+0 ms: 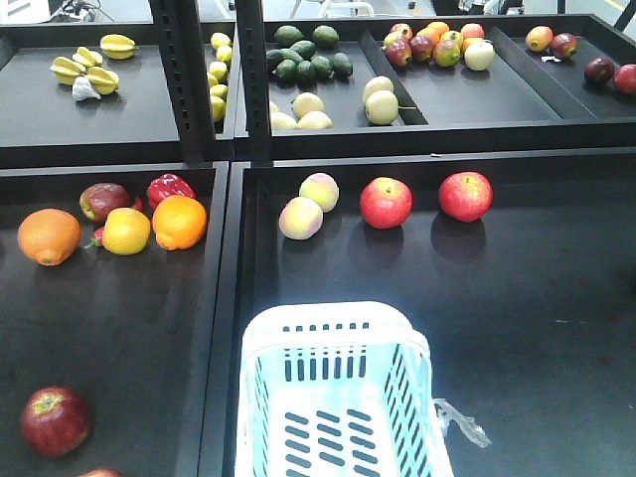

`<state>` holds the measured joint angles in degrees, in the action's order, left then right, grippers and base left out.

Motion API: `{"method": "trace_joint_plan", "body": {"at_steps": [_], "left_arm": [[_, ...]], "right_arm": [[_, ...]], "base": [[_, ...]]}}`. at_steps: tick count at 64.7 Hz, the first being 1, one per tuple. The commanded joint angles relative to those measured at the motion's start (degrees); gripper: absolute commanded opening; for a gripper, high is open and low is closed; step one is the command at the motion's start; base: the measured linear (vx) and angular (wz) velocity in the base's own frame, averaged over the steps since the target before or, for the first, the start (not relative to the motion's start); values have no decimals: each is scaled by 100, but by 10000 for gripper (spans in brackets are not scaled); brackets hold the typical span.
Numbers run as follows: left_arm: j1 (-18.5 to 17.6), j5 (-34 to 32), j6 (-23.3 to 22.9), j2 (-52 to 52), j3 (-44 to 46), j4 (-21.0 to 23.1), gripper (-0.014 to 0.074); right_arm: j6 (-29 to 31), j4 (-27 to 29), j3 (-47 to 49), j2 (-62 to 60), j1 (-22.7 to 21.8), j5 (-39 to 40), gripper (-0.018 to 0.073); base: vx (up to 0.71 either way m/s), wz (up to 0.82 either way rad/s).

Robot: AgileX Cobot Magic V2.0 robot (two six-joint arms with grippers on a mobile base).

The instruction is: Pick three apples into basket with both arms

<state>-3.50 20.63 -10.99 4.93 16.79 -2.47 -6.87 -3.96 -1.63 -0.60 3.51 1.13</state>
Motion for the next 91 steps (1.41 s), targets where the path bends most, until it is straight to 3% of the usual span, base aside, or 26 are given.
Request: {"method": "trace_joint_plan", "body": {"at_steps": [1,8,23,48,59,66,73,83,91], "left_arm": [[7,548,-5,657,881,60,-6],[7,1538,107,1365,1670,60,-6],[7,2869,1099,2498,2798,152,-6],[7,3192,1099,2662,2838,201,36],[7,3232,1099,2662,2838,201,209],[7,3225,1099,2662,2838,201,395],[7,3179,1384,2662,2838,201,573],[7,2595,2634,2694,2838,290,700],[7,2328,3824,2912,2843,1142,702]], "right_arm": [[11,-53,-81,-61,-1,414,-9],[11,-53,-81,-61,-1,414,-9],[11,-53,-81,-61,-1,414,-9],[11,-53,-81,-61,-1,414,-9],[11,-53,-81,-61,-1,414,-9],[11,-53,-81,-61,-1,414,-9],[11,-53,-81,-61,-1,414,-9],[11,-53,-81,-61,-1,414,-9],[11,-53,-81,-61,-1,414,-9]], "base": [[0,0],[0,0],[0,0],[0,0],[0,0],[0,0],[0,0],[0,0],[0,0]]}}
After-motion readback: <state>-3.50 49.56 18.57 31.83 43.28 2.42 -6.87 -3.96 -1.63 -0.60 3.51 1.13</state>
